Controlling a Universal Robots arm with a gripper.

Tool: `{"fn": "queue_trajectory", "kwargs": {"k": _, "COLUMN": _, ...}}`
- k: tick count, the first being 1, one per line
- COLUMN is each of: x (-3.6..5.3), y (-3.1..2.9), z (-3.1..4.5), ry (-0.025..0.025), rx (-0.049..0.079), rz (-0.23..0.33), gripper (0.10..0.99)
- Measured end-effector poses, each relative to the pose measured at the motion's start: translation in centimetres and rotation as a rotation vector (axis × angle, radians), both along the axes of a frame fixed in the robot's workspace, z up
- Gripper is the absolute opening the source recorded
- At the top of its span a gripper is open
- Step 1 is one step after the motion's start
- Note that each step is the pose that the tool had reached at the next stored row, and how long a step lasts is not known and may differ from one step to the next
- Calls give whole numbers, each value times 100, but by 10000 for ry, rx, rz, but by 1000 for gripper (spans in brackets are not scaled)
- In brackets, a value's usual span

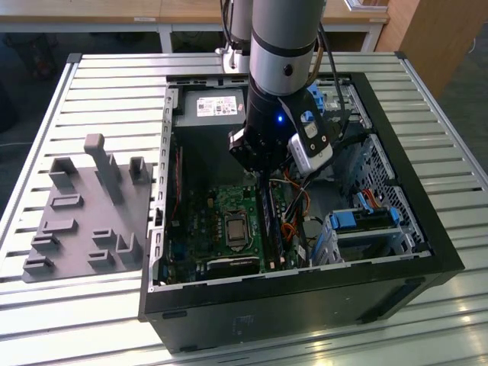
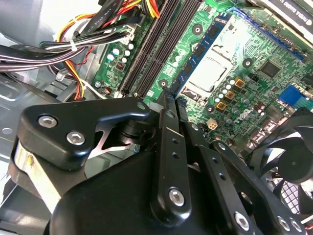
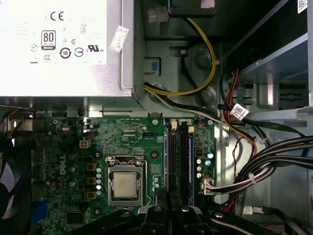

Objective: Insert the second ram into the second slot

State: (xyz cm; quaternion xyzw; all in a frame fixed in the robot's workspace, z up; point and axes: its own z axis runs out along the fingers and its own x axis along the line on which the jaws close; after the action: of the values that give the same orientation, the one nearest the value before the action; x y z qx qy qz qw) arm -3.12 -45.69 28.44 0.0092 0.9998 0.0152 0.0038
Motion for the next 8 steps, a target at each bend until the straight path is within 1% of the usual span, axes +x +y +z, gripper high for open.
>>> {"fn": "queue_trajectory", "kwargs": {"k": 5, "x": 0, "y": 0, "z": -3, "ry": 6, "rx": 0, "rz": -1, "gripper": 137}}
{"fn": "queue_trajectory", "kwargs": {"k": 8, "x": 1, "y": 0, "z": -14, "ry": 29, "rx": 4, "rz": -1, "gripper": 137}}
